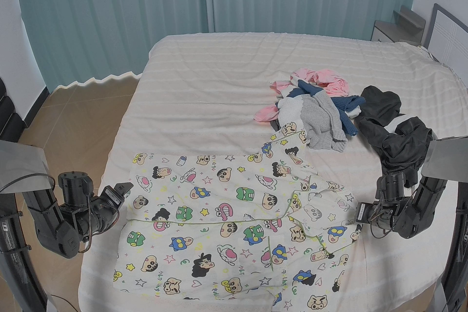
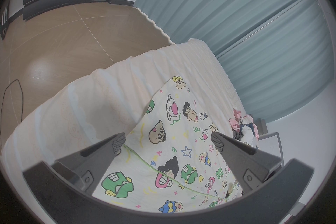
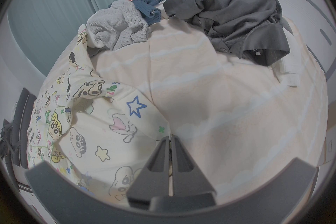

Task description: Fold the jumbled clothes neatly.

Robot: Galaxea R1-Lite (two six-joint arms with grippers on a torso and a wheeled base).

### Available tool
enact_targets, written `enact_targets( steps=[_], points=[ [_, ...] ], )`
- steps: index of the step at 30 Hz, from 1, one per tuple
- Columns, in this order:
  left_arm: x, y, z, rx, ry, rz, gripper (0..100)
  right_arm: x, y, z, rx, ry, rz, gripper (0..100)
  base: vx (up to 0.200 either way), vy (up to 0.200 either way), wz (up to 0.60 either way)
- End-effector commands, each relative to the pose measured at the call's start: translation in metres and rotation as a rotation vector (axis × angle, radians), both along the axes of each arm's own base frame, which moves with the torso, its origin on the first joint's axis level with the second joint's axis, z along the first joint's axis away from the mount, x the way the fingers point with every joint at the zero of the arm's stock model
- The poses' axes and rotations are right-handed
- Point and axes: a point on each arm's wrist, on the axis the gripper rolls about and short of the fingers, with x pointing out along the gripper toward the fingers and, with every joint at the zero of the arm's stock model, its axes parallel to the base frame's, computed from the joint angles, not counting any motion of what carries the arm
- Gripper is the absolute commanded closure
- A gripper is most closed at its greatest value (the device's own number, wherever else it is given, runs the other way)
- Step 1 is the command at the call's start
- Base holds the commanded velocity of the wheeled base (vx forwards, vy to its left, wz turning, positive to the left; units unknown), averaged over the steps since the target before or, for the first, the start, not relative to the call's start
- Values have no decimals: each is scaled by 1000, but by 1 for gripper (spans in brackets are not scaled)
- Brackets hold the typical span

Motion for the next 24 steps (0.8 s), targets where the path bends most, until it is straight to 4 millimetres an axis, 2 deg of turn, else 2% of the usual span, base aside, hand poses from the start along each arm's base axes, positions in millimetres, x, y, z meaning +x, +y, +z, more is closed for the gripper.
enact_targets(
  steps=[1,6,20,21,24],
  points=[
    [0,0,-3,1,8,0,0,2,-5,1,-18,-1,-28,100,0,0,0],
    [1,0,-4,2,11,2,0,-1,-9,-3,-44,55,-38,100,0,0,0],
    [2,1,-5,13,12,21,0,-2,-18,-4,-106,75,-62,100,0,0,0],
    [2,1,-5,13,12,21,0,-2,-18,-4,-107,75,-61,0,0,0,0],
    [2,1,-4,15,5,20,0,-1,-16,2,-97,50,-51,0,0,0,0]
  ],
)
